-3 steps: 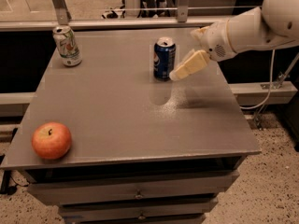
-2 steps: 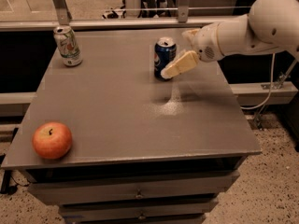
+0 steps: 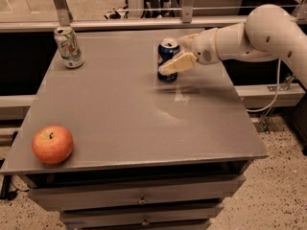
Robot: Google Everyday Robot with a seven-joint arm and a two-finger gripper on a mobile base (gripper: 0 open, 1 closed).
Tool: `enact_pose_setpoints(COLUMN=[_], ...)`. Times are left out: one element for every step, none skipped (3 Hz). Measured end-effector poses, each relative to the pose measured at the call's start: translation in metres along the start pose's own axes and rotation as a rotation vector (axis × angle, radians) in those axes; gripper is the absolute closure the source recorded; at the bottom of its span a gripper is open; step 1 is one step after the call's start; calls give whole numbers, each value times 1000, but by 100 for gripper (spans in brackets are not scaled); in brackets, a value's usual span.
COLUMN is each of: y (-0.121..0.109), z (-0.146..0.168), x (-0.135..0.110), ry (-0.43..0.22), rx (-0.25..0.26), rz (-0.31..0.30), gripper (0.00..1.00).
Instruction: Move pepsi can near apple
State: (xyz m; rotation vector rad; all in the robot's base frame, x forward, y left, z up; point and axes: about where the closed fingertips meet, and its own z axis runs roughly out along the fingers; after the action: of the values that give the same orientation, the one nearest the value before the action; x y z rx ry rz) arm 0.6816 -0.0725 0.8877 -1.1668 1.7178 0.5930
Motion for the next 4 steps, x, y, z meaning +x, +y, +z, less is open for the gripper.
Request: enact_pose_setpoints(y=[5, 25, 58, 108], z=[0, 1, -5, -9], x=[-4, -12, -29, -47], ry=[-49, -112, -167, -185], rx=[-22, -86, -176, -247], rz=[41, 102, 128, 72], gripper=[41, 65, 88, 100])
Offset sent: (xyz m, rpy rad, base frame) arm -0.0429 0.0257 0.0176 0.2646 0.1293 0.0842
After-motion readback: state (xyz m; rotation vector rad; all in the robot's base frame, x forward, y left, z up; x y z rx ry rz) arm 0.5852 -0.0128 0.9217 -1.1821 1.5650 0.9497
